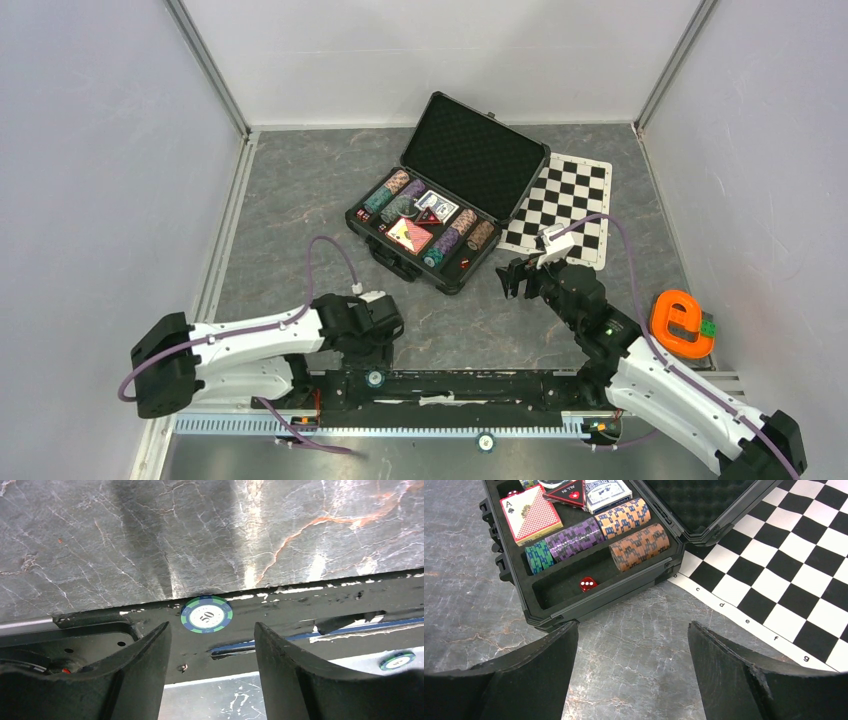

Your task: Pack up texas hold em set

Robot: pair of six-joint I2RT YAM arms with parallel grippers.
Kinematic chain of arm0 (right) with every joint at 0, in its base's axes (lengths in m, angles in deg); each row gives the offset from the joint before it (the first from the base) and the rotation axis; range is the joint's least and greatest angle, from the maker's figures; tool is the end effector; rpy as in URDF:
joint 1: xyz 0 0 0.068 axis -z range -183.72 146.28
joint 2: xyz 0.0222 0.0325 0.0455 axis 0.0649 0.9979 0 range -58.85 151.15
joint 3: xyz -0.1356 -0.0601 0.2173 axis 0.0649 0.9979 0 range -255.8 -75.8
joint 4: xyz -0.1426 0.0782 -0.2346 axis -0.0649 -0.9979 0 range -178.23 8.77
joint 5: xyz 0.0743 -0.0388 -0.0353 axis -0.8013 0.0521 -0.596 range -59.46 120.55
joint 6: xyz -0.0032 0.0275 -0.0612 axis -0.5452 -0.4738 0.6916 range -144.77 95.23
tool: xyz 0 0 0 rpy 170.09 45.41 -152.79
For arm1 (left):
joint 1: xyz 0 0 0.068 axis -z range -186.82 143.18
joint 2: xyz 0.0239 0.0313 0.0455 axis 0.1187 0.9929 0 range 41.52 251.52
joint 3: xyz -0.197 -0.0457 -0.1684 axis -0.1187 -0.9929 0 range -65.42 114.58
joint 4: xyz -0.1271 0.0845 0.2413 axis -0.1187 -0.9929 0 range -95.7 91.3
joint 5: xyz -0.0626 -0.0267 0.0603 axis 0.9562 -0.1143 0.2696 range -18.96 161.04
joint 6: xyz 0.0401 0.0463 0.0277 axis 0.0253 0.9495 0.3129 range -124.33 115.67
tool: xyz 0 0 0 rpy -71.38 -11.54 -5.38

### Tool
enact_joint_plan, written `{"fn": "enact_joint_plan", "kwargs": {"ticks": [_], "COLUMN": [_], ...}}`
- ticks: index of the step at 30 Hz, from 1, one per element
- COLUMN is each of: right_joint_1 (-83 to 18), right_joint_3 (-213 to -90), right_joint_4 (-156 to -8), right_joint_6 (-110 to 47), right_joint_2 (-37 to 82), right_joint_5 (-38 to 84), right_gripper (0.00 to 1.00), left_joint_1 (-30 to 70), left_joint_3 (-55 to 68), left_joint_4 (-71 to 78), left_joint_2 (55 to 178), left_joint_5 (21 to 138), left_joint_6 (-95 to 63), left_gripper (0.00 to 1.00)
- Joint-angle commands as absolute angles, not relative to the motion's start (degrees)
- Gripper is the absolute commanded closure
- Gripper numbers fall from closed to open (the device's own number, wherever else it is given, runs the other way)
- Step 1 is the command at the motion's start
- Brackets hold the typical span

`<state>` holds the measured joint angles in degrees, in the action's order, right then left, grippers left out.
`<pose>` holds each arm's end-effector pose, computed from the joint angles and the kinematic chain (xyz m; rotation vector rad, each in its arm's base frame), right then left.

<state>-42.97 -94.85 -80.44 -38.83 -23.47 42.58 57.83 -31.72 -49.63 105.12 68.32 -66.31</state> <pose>0.1707 0.1250 0.2082 -0.2594 1.8422 0.4575 0.0845 -0.1723 0.1323 0.0646 3.0211 -0.1842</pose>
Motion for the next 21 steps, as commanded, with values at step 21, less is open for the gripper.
{"fn": "enact_joint_plan", "kwargs": {"ticks": [21], "right_joint_1": [-42.90], "right_joint_3": [-96.72], "right_joint_4": [-79.56], "right_joint_6": [-38.26], "right_joint_2": [-23.08], "right_joint_5": [41.83], "right_gripper": [0.14], "left_joint_1": [62.24], "left_joint_3": [-30.93], "left_joint_4": [-46.59], "left_joint_2": [117.46], "left_joint_5": [64.43], "left_joint_6": [-71.63], "left_gripper": [0.49]}}
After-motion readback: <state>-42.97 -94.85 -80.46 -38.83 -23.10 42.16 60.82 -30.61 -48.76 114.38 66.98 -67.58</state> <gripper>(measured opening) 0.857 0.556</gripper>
